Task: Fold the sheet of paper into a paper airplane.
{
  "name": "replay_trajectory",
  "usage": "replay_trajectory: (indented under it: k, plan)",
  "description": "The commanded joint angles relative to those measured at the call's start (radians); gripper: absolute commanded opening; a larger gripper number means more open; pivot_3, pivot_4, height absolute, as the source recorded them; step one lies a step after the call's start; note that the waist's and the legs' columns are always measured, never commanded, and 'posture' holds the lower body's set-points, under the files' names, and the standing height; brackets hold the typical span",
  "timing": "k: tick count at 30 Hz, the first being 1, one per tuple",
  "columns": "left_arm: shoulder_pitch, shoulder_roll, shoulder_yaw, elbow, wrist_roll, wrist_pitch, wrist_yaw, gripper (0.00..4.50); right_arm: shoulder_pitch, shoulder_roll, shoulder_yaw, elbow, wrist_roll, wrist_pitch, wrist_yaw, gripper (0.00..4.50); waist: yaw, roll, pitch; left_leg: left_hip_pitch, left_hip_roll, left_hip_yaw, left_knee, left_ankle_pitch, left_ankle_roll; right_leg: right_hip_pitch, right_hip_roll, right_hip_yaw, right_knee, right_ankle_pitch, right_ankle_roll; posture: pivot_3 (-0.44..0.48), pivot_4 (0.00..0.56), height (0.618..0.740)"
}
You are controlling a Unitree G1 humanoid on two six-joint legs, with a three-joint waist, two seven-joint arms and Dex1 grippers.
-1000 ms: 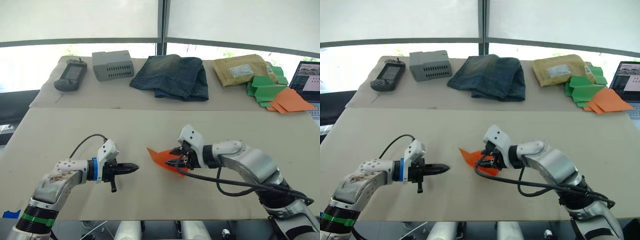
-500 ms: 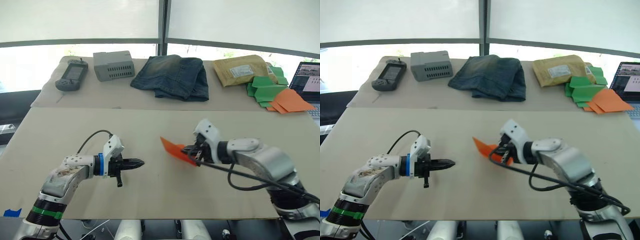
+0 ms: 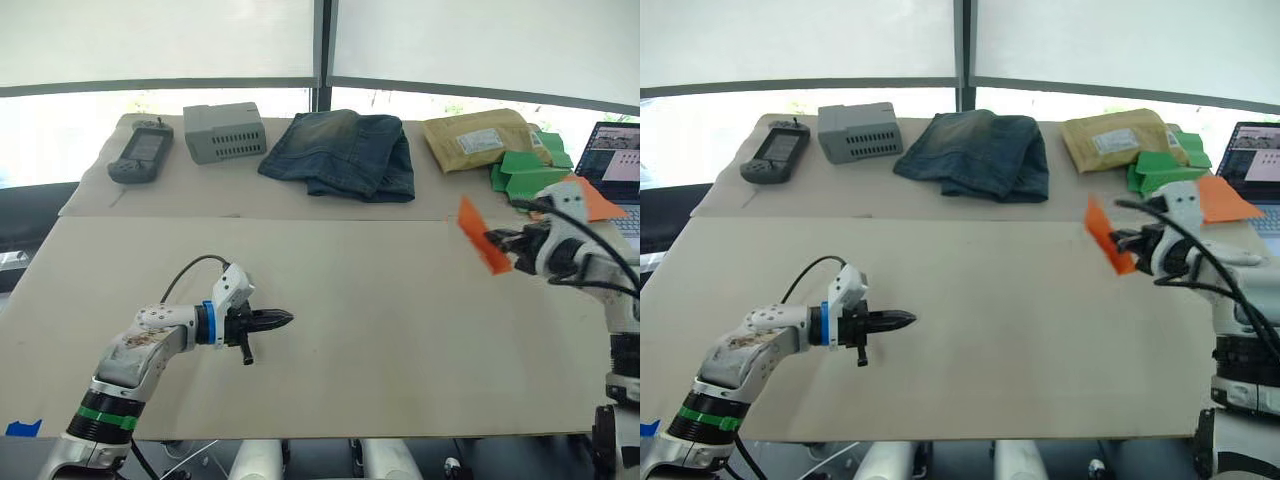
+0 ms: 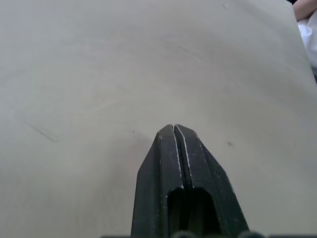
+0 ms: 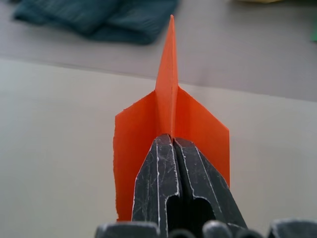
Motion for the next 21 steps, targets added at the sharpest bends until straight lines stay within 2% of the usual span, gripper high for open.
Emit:
replay_trajectory:
  k: [1, 10, 21]
  plan:
    - [-0.016, -0.013, 0.003, -0.006, 0.011, -0.008, 0.027, 0.00, -0.043, 0.010, -0.037, 0.132, -0.038, -0.115, -0.036, 0.04, -0.004, 0.000, 0.000, 0.000, 0.000, 0.000, 0.000, 0.000, 0.000, 0.000, 0.000, 0.000, 0.000, 0.000, -0.001, 0.000, 0.150, 0.722]
    - [-0.003, -0.026, 0.002, -0.013, 0.030, -0.001, 0.070, 0.00, -0.182, 0.046, 0.002, 0.475, -0.128, -0.362, -0.040, 0.04, -0.011, 0.001, 0.000, 0.001, 0.000, 0.002, 0.000, 0.000, 0.000, 0.000, 0.000, 0.002, 0.000, 0.000, 0.002, 0.000, 0.150, 0.722]
    - [0.004, -0.021, 0.010, -0.021, 0.013, -0.009, 0.055, 0.00, -0.194, 0.019, 0.094, 0.568, -0.215, -0.462, 0.082, 0.04, -0.010, 0.001, 0.000, 0.000, 0.000, 0.001, 0.000, 0.000, 0.000, 0.000, -0.001, 0.002, 0.000, 0.002, 0.000, 0.000, 0.150, 0.722]
